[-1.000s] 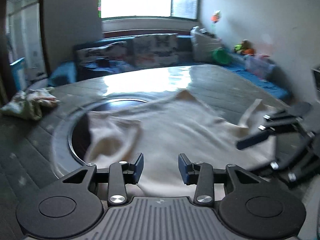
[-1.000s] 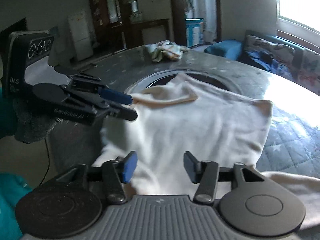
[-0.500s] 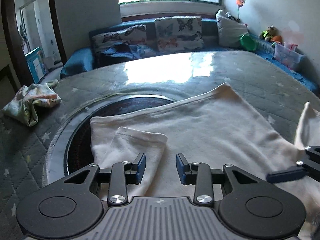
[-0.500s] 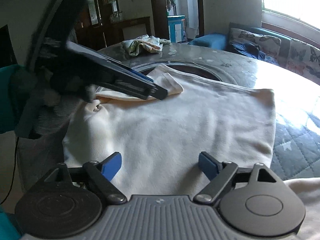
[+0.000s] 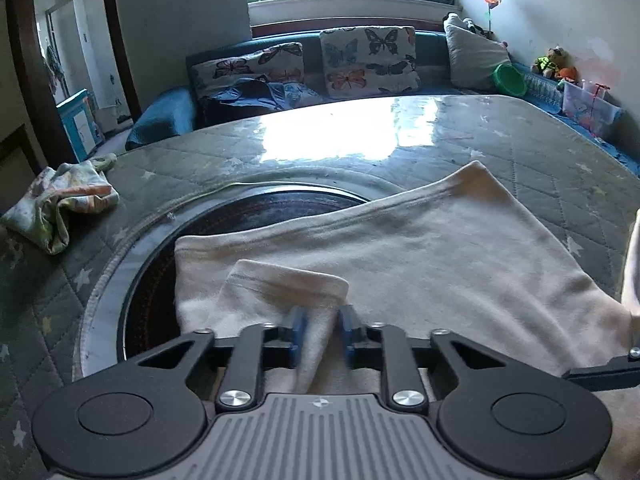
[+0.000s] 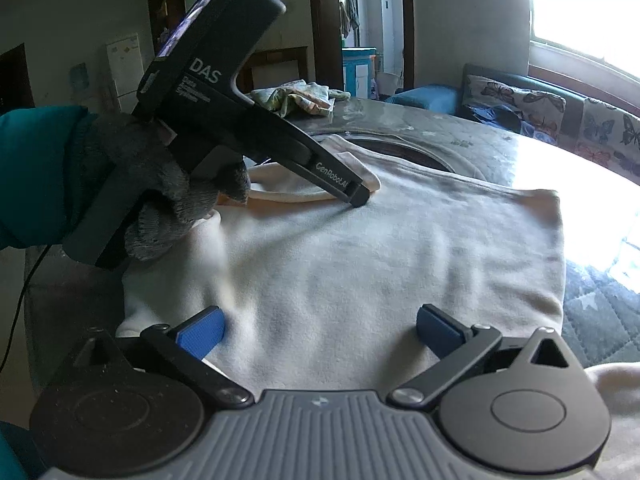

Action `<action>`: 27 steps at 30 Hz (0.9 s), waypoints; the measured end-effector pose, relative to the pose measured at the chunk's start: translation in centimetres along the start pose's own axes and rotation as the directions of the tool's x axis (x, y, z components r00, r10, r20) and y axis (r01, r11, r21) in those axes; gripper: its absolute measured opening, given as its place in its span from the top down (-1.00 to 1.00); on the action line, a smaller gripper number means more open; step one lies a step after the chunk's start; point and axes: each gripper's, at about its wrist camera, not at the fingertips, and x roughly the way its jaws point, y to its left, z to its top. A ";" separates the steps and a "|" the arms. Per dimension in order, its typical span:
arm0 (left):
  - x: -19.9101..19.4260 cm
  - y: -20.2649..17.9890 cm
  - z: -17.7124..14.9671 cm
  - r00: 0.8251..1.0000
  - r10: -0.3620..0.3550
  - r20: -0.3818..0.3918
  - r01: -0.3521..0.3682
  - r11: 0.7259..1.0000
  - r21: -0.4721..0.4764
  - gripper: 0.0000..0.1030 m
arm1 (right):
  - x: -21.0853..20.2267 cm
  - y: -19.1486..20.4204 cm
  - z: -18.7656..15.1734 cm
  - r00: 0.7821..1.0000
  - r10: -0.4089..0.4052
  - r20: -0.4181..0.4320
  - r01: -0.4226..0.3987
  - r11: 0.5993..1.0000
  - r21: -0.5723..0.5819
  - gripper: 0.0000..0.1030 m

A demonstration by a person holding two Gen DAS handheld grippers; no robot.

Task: Fold clothes
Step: 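Grasp the sleeve edge with the left tool and lift it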

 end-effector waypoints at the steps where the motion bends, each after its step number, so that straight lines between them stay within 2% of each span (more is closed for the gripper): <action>1: 0.0 0.1 0.0 1.000 0.004 0.002 -0.004 1.000 -0.004 0.78 | 0.0 0.0 0.0 1.000 -0.001 0.001 0.001 1.000 -0.001 -1.00; 3: 0.0 0.2 0.0 1.000 0.006 0.009 -0.006 1.000 -0.016 0.90 | 0.1 0.3 0.0 1.000 -0.011 -0.003 0.011 1.000 -0.013 -1.00; 5: -0.3 0.6 -0.1 1.000 0.005 0.019 -0.004 0.999 -0.036 0.94 | 0.2 0.6 -0.1 1.000 -0.024 -0.008 0.024 0.999 -0.028 -1.00; 14: -4.0 4.8 -0.4 0.992 0.060 0.114 -0.040 0.985 -0.169 0.95 | 0.3 0.6 0.0 0.999 -0.030 -0.011 0.030 0.999 -0.037 -1.00; 20: -7.3 8.8 -1.6 0.979 0.131 0.155 -0.084 0.958 -0.274 0.95 | 0.4 0.6 0.0 0.999 -0.032 -0.012 0.032 0.999 -0.040 -1.00; 27: -11.6 13.5 -4.1 0.948 0.255 0.192 -0.166 0.908 -0.385 0.95 | 0.5 0.6 0.0 0.999 -0.033 -0.011 0.032 0.999 -0.040 -1.00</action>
